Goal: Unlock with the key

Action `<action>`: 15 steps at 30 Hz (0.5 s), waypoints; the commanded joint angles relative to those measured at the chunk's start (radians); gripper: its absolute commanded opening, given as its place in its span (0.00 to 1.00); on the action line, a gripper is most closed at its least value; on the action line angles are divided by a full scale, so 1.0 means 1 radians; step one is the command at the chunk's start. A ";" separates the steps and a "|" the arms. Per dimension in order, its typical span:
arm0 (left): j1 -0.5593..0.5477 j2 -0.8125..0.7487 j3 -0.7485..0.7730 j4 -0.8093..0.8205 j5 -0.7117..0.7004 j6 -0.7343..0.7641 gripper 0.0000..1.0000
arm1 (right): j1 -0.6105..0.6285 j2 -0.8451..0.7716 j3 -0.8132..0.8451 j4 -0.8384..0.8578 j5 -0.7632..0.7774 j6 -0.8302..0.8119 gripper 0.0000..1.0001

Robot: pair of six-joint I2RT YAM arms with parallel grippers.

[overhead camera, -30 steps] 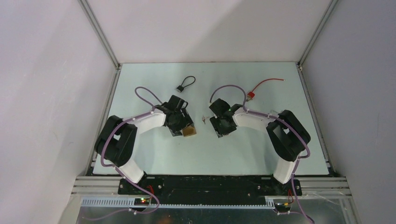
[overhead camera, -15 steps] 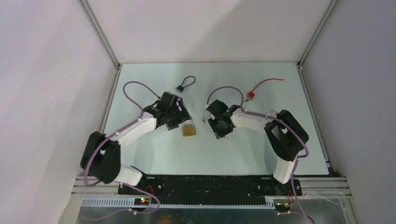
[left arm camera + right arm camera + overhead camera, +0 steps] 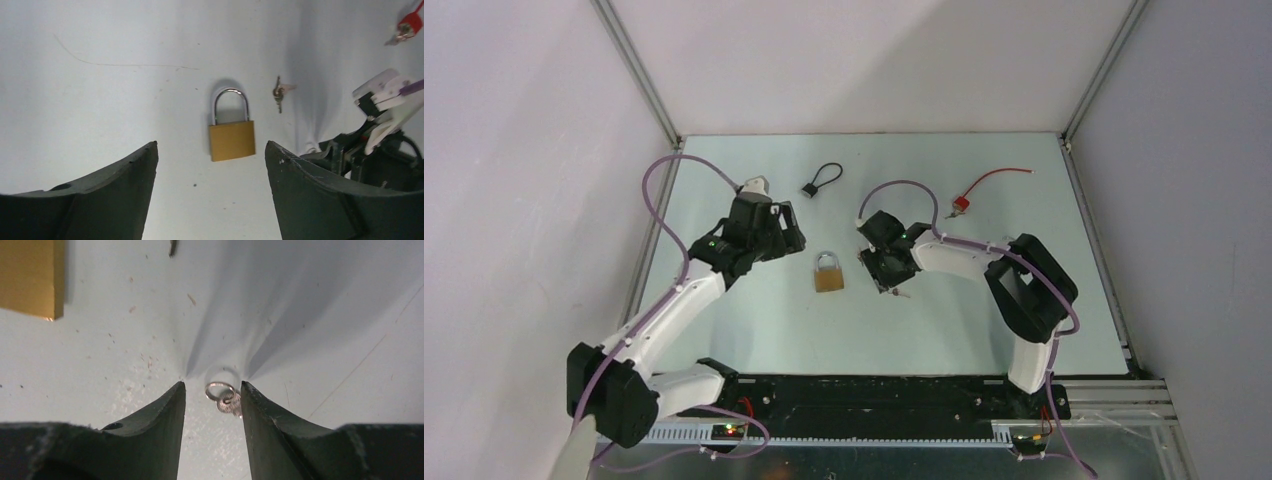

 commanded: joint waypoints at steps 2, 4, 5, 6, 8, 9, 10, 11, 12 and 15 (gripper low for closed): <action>0.006 -0.057 0.005 -0.037 -0.098 0.181 0.82 | 0.005 0.047 0.061 0.032 -0.013 -0.024 0.47; 0.007 -0.068 0.007 -0.040 -0.127 0.216 0.82 | 0.007 0.053 0.062 0.026 -0.031 -0.031 0.46; 0.007 -0.075 0.007 -0.040 -0.148 0.227 0.82 | 0.007 0.057 0.062 0.022 -0.043 -0.034 0.46; 0.006 -0.077 0.008 -0.041 -0.158 0.247 0.82 | 0.008 0.058 0.062 0.012 -0.048 -0.039 0.45; 0.007 -0.082 0.011 -0.043 -0.185 0.267 0.83 | 0.023 0.052 0.061 -0.017 -0.051 -0.051 0.44; 0.006 -0.083 0.012 -0.043 -0.197 0.273 0.83 | 0.029 0.044 0.059 -0.026 -0.052 -0.055 0.44; 0.006 -0.085 0.011 -0.042 -0.202 0.274 0.83 | 0.044 0.039 0.055 -0.044 -0.053 -0.066 0.44; 0.006 -0.085 0.007 -0.042 -0.208 0.274 0.83 | 0.053 0.029 0.051 -0.051 -0.052 -0.072 0.44; 0.006 -0.085 0.005 -0.042 -0.211 0.273 0.83 | 0.069 0.026 0.046 -0.065 -0.068 -0.083 0.44; 0.007 -0.071 0.005 -0.041 -0.205 0.261 0.83 | 0.096 0.015 0.037 -0.103 -0.079 -0.093 0.44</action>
